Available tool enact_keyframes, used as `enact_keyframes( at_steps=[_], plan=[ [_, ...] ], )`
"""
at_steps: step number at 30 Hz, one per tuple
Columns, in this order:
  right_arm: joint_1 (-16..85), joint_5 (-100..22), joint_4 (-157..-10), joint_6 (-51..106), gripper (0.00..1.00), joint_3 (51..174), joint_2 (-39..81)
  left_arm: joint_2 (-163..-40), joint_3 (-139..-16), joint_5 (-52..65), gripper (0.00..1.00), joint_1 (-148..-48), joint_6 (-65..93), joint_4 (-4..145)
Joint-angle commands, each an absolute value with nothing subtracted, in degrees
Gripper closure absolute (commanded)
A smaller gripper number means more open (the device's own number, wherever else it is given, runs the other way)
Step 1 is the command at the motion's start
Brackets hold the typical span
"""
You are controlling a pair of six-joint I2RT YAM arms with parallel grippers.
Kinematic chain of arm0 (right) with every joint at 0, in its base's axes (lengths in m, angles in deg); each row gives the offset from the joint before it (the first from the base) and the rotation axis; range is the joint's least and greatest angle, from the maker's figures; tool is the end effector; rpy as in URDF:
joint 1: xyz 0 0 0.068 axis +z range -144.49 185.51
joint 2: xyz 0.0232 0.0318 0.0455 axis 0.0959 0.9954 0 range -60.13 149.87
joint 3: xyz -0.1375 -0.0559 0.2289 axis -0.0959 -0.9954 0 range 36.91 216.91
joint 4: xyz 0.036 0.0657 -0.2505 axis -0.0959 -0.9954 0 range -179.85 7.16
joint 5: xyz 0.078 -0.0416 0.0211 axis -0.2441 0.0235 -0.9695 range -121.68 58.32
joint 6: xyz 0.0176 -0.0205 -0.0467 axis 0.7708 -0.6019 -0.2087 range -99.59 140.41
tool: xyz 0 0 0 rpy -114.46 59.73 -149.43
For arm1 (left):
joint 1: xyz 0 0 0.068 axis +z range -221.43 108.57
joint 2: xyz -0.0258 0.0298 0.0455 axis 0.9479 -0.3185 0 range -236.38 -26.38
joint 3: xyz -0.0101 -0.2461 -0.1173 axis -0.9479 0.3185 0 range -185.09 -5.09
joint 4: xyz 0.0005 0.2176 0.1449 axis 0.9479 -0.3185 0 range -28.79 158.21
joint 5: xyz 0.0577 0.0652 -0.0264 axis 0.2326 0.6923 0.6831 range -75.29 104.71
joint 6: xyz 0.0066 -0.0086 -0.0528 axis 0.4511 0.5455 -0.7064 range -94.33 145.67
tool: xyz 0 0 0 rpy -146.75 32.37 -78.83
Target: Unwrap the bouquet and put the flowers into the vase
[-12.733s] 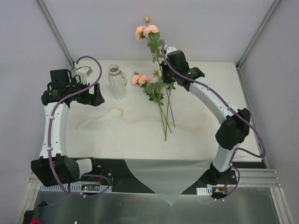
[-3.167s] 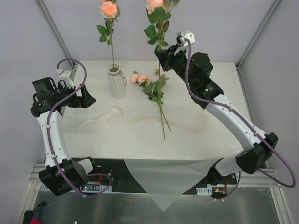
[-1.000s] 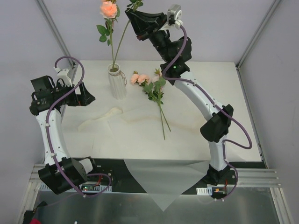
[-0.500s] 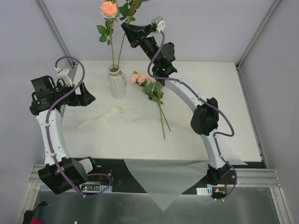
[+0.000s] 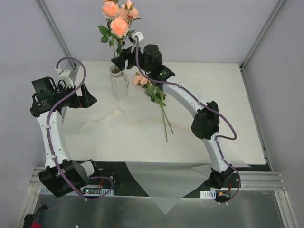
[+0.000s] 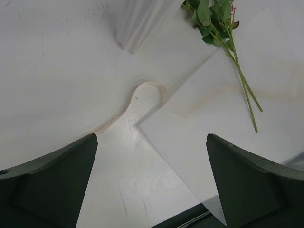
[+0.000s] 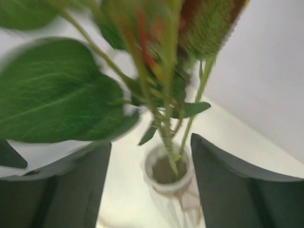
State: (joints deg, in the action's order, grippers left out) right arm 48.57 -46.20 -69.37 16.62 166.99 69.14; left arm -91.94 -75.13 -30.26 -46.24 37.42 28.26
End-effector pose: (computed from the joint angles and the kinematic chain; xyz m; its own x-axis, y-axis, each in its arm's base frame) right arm 0.3858 0.3728 0.4081 0.2353 0.1323 -0.9629 -0.8248 0.5513 -0.1259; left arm 0.2199 0.0757 0.3753 -0.4692 -0.0615 -0.8809 0.3221 0.9169 -0.2356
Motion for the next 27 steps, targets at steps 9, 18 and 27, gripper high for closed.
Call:
enact_keyframes(
  at_steps=[9,18,27],
  plan=[
    [45.6,-40.0,-99.8,13.5,0.04,150.2,47.9,-91.8,-75.7,-33.0,0.01,-45.9,36.7,27.6],
    [38.6,-36.2,-104.0,18.1,0.04,125.7,37.7,-91.3,-75.9,-33.4,0.01,-45.9,36.6,27.6],
    [39.4,-19.6,-114.1,13.6,0.12,127.1,47.7,-92.1,-76.7,-33.5,0.01,-45.9,36.5,27.5]
  ],
)
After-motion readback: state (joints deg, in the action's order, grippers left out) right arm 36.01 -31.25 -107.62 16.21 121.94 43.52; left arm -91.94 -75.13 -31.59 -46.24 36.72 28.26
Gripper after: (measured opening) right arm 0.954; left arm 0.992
